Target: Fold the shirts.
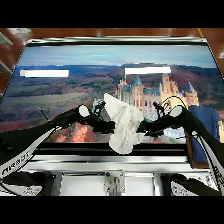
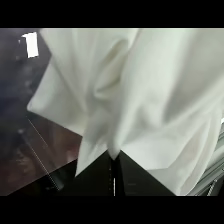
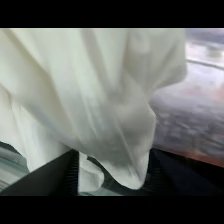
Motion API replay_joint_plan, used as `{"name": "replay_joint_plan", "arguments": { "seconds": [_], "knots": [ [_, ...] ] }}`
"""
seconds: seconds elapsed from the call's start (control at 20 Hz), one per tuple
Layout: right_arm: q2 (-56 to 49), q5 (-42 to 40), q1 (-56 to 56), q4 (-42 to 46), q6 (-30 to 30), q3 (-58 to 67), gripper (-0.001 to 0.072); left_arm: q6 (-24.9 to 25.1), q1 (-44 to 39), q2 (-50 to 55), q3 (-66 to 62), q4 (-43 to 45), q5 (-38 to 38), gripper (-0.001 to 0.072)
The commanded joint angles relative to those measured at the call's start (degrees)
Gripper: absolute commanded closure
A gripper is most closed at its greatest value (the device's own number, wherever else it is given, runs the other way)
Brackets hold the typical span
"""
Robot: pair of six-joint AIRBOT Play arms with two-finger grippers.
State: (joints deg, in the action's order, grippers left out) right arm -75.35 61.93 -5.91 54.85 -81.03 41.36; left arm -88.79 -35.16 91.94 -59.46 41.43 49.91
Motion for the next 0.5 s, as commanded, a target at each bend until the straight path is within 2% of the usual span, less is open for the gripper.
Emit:
{"name": "replay_joint_plan", "arguments": {
  "seconds": [0.0,0.05,0.2,0.35,0.45],
  "knots": [
    [-2.6,-5.2,-4.6,-2.3,-0.6,-0.1,0.0574,1.5,0.1,-0.1,0.0,0.1,-0.4,0.0671],
    [-2.5,-5.0,-4.6,-2.4,-0.7,0.1,0.0640,2.2,0.4,-0.6,0.0,0.2,-0.5,0.0671],
    [-0.4,-2.4,-4.6,2.3,0.3,2.8,0.0643,2.6,3.0,-4.7,-1.0,4.7,-0.4,0.0673],
    [6.1,0.5,-4.6,14.1,0.3,9.0,0.0643,2.6,7.1,-13.3,-5.5,14.0,-0.4,0.0673],
    [12.2,0.7,-4.6,22.0,0.3,15.9,0.0643,2.6,10.8,-19.8,-10.5,16.7,-0.4,0.0673]
  ]
}}
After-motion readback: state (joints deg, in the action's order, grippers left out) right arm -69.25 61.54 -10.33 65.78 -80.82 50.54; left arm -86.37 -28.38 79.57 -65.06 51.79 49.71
